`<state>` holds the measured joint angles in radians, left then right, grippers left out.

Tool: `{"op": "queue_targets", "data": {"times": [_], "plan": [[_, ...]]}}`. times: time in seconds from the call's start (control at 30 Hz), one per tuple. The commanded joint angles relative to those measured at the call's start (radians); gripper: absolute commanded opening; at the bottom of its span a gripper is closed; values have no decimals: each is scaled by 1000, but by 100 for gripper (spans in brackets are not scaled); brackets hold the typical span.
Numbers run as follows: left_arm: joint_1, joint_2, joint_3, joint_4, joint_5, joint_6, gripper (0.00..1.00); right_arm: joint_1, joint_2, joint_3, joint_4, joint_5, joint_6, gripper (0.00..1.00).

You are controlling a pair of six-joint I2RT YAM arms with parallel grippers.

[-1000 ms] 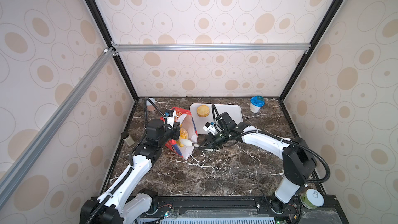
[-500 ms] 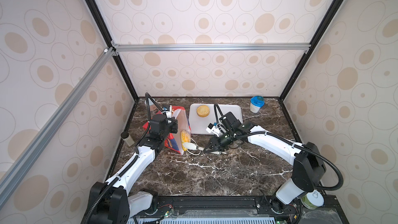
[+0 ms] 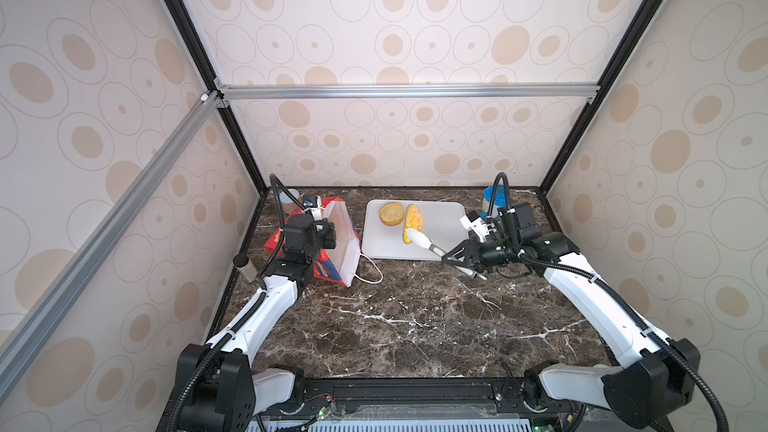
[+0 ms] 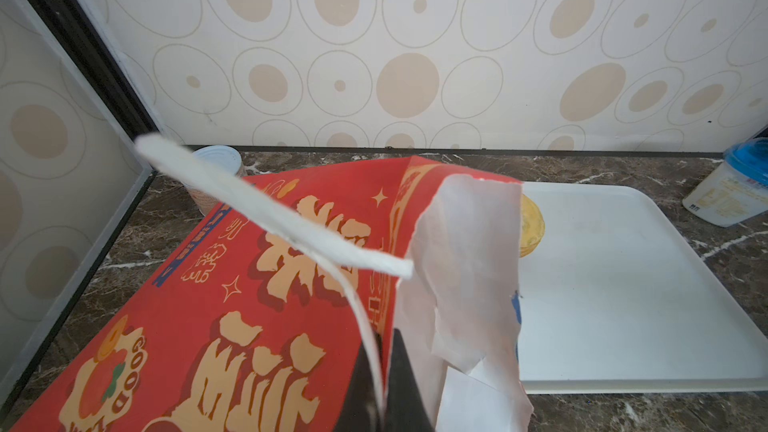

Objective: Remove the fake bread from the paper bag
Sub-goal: 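Carry the sesame bun with the tongs over the white tray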

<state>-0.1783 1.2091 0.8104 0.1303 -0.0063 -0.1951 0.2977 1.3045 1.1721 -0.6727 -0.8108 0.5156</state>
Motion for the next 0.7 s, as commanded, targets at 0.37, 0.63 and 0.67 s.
{"op": "queue_targets", "data": {"times": [0.37, 0.63, 0.67], "plan": [[7, -206, -26, -111, 64, 23, 0, -103, 579, 333, 79, 104, -162, 0], [7, -237, -35, -124, 61, 46, 0, -99, 764, 470, 51, 37, -126, 0], [7, -234, -35, -123, 66, 48, 0, -97, 774, 475, 52, 31, -120, 0]]}}
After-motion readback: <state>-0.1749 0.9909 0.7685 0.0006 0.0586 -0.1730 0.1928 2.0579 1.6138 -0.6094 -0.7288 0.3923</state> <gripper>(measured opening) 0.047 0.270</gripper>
